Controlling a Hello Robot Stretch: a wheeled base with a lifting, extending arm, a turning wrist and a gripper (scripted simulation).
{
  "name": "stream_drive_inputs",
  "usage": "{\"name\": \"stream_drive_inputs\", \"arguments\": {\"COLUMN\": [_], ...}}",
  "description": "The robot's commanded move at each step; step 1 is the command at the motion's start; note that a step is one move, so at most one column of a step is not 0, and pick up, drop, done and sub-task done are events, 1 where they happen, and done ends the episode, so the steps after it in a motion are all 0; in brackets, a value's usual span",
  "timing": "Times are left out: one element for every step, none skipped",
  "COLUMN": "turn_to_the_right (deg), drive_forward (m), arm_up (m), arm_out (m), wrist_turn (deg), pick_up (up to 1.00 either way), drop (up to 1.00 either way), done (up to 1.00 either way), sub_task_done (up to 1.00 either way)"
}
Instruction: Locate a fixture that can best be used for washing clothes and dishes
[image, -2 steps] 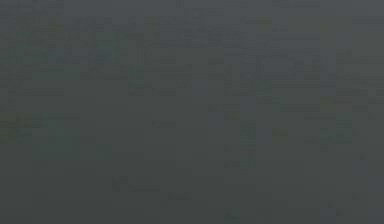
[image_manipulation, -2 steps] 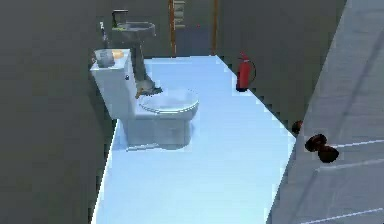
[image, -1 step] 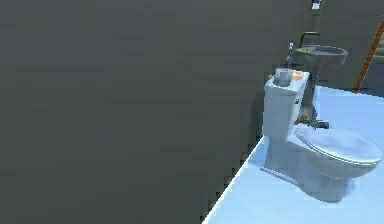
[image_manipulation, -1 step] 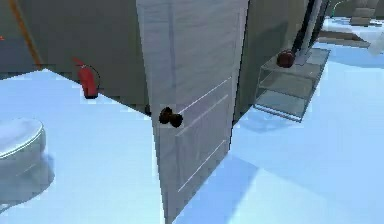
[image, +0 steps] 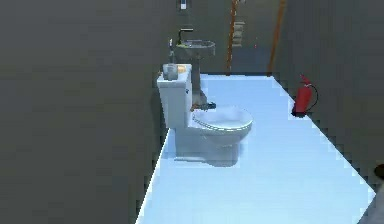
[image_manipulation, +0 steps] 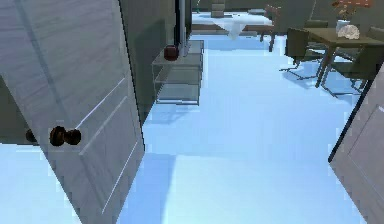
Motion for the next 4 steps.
{"name": "stream_drive_inputs", "arguments": {"turn_to_the_right": [0.0,15.0,0.0,39.0], "drive_forward": [0.15,0.0,0.75,0.0], "arm_up": [0.0,0.0,0.0,0.0], "arm_out": [0.0,0.0,0.0,0.0], "wrist_turn": [0.0,0.0,0.0,0.0], "pick_up": [0.0,0.0,0.0,0.0], "drop": [0.0,0.0,0.0,0.0], "done": [0.0,0.0,0.0,0.0], "sub_task_done": [0.0,0.0,0.0,0.0]}}
